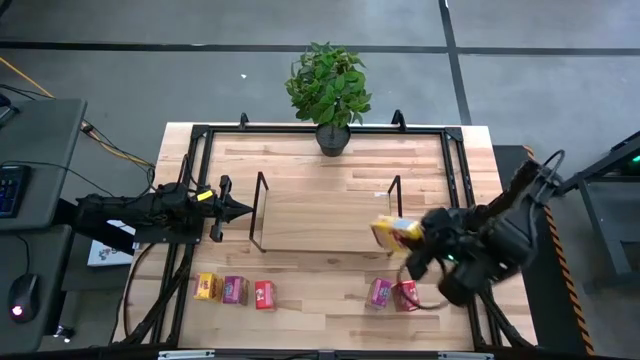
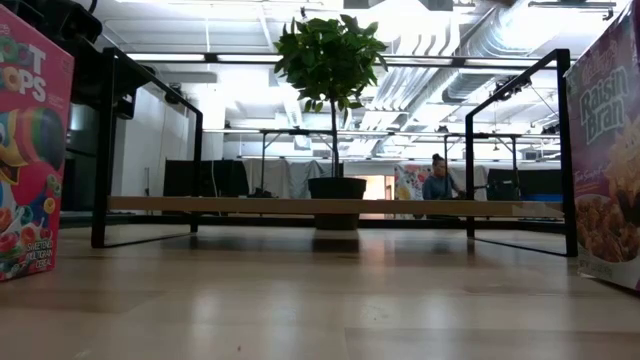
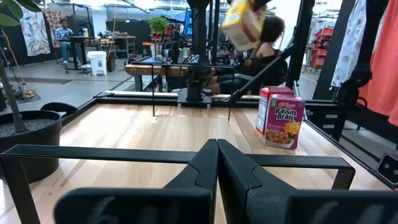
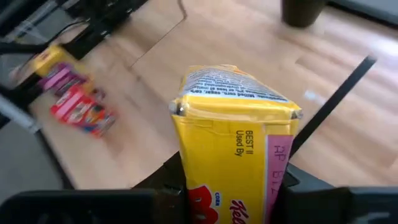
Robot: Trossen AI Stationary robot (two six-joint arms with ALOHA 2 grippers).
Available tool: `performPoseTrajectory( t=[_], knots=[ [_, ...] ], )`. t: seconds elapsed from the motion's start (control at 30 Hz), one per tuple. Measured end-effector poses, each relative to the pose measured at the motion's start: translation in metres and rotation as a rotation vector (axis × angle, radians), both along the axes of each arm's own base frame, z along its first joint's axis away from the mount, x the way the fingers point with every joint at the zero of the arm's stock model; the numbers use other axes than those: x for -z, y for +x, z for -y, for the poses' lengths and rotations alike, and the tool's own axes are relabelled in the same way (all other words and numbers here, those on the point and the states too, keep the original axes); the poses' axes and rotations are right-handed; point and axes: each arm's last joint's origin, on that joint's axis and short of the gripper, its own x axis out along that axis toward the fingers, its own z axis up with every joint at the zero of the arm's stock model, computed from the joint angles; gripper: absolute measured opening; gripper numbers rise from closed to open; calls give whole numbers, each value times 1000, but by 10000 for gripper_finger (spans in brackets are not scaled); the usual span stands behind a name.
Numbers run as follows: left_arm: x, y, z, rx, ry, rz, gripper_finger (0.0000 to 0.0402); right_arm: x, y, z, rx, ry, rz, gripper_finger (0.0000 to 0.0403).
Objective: Stack cereal on shelf
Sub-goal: Put the right yellow cereal box on the shelf
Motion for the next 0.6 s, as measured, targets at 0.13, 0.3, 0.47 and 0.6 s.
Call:
performPoseTrajectory(
  t=[0.13, 0.3, 0.47, 0.6],
  knots=[
    [0, 0, 0, 0, 0, 0, 0, 8, 27, 26, 108, -9, -1, 99],
    [0, 0, 0, 0, 0, 0, 0, 26, 53, 61, 205, -11, -59, 99],
    [0, 0, 0, 0, 0, 0, 0, 51, 66, 89, 276, 132, -173, 99],
    [0, 0, 0, 0, 0, 0, 0, 73, 70, 100, 289, 243, -265, 99]
  ],
)
